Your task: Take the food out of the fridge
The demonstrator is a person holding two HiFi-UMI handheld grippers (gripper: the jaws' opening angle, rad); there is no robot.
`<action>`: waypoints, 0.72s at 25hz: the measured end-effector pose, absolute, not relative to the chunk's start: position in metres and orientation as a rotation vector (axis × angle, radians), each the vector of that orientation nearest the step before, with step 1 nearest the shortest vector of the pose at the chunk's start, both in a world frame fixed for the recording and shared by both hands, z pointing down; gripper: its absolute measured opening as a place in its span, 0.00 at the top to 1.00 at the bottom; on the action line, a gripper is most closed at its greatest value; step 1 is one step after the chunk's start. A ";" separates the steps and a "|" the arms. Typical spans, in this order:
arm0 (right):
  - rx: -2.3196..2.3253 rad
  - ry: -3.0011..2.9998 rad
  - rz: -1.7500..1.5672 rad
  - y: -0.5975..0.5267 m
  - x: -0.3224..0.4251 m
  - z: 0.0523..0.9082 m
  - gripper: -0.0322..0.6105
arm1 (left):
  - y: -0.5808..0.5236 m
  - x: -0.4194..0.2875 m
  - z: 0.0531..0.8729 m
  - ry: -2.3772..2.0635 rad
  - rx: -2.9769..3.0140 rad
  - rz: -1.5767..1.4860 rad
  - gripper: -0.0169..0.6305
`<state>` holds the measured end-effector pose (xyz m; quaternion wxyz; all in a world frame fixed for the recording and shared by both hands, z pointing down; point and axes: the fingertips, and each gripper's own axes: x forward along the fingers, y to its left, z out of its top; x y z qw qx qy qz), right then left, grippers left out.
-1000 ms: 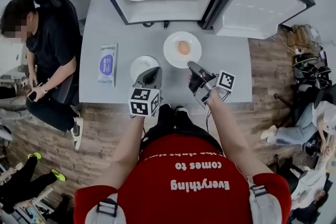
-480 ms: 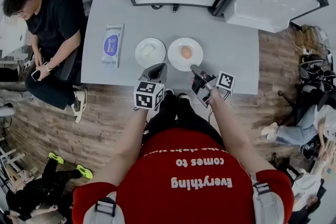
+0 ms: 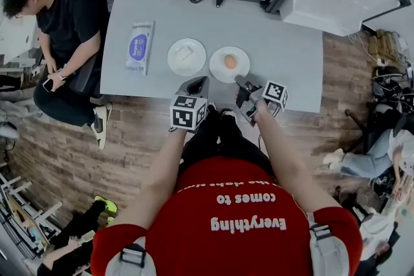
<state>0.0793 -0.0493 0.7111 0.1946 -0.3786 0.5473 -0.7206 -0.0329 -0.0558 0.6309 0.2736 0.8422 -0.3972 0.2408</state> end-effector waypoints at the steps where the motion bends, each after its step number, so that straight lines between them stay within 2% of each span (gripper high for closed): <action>1: -1.075 1.532 -2.029 -0.049 0.079 0.713 0.91 | -0.054 -0.032 0.633 -1.065 2.262 0.651 0.98; 13: -1.463 1.593 -2.225 -0.052 0.079 0.725 0.91 | -0.054 -0.034 0.645 -1.064 2.230 0.653 0.98; 18: -1.759 1.813 -2.219 -0.057 0.082 0.725 0.80 | -0.056 -0.031 0.648 -1.054 2.230 0.659 0.98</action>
